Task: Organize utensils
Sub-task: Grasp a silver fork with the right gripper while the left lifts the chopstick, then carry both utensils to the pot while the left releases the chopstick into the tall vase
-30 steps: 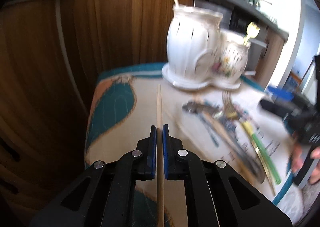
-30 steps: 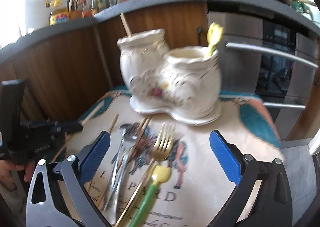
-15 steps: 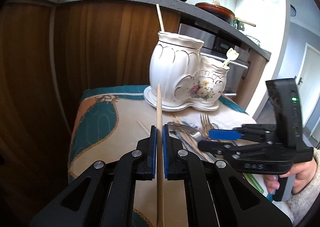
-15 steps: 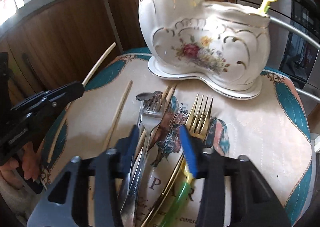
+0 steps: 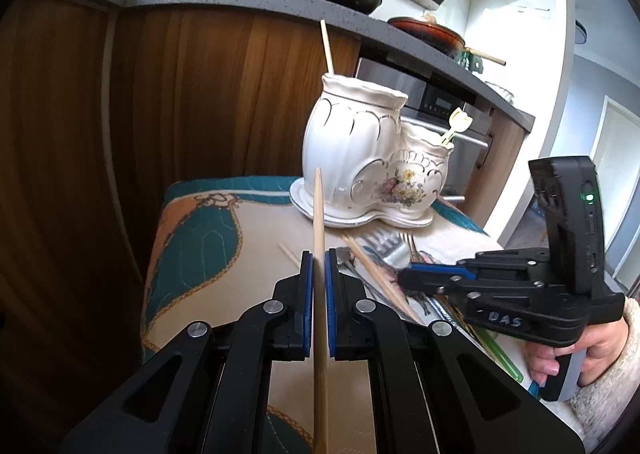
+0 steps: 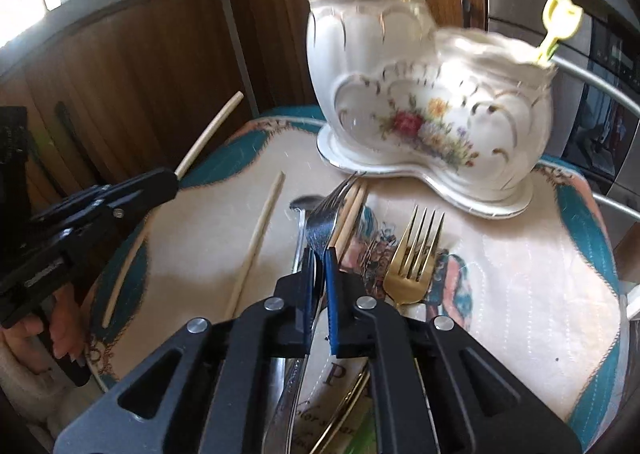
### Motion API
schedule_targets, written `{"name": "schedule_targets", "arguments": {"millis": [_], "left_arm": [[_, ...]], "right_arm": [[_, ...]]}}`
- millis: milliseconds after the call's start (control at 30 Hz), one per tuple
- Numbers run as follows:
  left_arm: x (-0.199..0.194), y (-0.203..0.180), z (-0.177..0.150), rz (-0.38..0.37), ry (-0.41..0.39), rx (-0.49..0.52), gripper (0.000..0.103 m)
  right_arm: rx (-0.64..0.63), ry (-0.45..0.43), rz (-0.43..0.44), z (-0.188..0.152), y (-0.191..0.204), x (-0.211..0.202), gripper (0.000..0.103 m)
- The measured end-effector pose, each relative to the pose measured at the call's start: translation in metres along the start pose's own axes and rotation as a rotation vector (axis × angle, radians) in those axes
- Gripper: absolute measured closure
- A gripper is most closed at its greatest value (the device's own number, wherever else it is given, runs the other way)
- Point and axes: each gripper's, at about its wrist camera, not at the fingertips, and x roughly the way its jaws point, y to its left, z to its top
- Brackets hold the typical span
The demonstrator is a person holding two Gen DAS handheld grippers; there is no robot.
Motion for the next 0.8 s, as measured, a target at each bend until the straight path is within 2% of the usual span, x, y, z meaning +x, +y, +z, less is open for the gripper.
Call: {"name": "schedule_targets", "arguments": {"millis": [200,367,567,800], "left_arm": [[-0.001,0.000,0.000,-0.018,-0.019,-0.002,0.096],[-0.010,0.000,0.002,-0.040,-0.072,-0.004,0.096],[-0.010,-0.002,0.004,-0.053,-0.085,-0.005,0.096],[-0.022,-0.005,0.009,-0.063,-0.156,0.005,0.096]], "right_arm": [[-0.001,-0.090,0.035,0.004,-0.005,-0.030,0.099],[-0.041,-0.170,0.040,0.006,-0.002,-0.051,0.100],[-0.093,-0.235,0.016,0.007,0.006,-0.061,0.100],[-0.130,-0.410,-0.037,0.005,0.013,-0.090,0.100]]}}
